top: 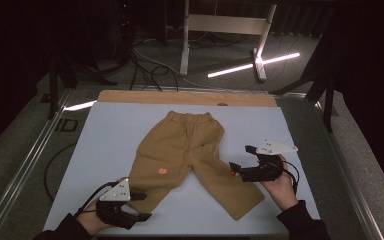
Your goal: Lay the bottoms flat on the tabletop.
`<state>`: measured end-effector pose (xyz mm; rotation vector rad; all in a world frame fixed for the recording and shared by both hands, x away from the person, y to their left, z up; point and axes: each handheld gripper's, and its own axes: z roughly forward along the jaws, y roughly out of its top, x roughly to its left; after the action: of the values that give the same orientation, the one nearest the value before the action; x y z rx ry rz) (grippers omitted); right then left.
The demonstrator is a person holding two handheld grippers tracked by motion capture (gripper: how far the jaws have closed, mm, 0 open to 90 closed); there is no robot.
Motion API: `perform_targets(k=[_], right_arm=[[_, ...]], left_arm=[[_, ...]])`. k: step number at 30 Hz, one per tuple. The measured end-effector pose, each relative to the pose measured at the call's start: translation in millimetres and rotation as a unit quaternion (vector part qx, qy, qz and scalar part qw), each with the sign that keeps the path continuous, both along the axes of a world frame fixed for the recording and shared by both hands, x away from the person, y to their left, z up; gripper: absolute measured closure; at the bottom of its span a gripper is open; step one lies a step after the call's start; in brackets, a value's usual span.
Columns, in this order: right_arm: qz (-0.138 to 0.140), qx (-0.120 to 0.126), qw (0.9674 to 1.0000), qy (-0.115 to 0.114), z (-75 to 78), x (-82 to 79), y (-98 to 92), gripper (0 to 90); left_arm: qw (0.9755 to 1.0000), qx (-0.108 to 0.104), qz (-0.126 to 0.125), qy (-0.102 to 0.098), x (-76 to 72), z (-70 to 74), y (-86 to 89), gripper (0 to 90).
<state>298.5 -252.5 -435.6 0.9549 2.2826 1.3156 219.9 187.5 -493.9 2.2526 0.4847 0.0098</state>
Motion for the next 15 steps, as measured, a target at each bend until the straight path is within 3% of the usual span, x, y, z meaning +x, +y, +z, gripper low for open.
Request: perform_targets(k=[3,5,7,8,12,15], right_arm=[[0.001,0.001,1.0,0.0,-0.8,-1.7,-0.2,14.4],[0.0,0.002,1.0,0.001,-1.6,-2.6,-0.7,14.4],[0.0,0.002,1.0,0.0,-2.2,-3.4,-1.2,14.4],[0.0,0.002,1.0,0.0,-2.6,-3.5,-1.5,14.4],[-0.001,0.002,1.0,0.002,-3.5,-3.8,-2.2,14.4],[-0.002,0.003,1.0,0.004,-4.3,-3.8,-2.1,14.4]], left_arm=[[0.9999,0.016,-0.003,-0.002,-0.7,-9.0,-2.1,46.5],[0.9991,0.04,-0.016,-0.001,-0.7,-14.7,-5.5,46.7],[0.998,0.058,-0.022,-0.012,-0.7,-19.3,-7.6,47.9],[0.9984,0.052,-0.021,-0.007,0.7,-19.6,-6.6,49.5],[0.998,0.056,-0.011,-0.028,3.4,-21.4,-3.0,60.9],[0.9982,0.053,0.01,-0.023,6.9,-21.7,-1.7,78.0]])
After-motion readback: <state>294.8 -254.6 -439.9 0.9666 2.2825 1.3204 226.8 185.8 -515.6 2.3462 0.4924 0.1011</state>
